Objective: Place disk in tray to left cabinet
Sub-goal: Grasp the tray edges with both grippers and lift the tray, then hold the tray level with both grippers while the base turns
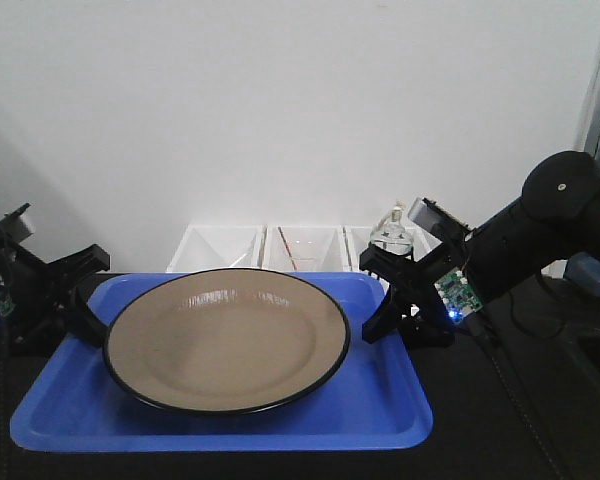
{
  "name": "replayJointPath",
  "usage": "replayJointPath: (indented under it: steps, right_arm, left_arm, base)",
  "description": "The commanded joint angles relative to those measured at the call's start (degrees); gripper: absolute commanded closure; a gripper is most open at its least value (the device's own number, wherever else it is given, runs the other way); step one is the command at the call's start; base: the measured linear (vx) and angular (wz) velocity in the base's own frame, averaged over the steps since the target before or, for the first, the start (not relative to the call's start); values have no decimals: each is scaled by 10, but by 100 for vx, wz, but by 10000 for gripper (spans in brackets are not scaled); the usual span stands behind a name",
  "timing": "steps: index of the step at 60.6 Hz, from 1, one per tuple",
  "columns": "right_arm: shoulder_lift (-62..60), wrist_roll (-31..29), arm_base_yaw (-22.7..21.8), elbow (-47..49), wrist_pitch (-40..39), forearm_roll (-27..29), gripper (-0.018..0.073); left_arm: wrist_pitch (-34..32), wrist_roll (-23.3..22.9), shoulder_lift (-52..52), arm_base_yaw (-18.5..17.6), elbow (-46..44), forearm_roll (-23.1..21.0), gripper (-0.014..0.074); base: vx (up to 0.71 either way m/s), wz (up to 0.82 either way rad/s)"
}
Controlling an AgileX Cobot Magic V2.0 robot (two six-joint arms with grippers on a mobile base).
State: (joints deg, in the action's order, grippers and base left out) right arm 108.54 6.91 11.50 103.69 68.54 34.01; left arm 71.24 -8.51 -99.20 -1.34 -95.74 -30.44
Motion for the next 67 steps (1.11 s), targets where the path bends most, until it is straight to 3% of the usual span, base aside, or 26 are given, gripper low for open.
replayJointPath:
  steps: [1,67]
  right_arm:
    - [-41,-1,17,20,-10,130,560]
    - [-41,-1,17,20,-10,130,560]
  left_arm:
    - [6,-15,34,-18,-23,-133,596]
    - [5,-15,34,-18,-23,-133,596]
  base:
    - [0,0]
    - [-5,5]
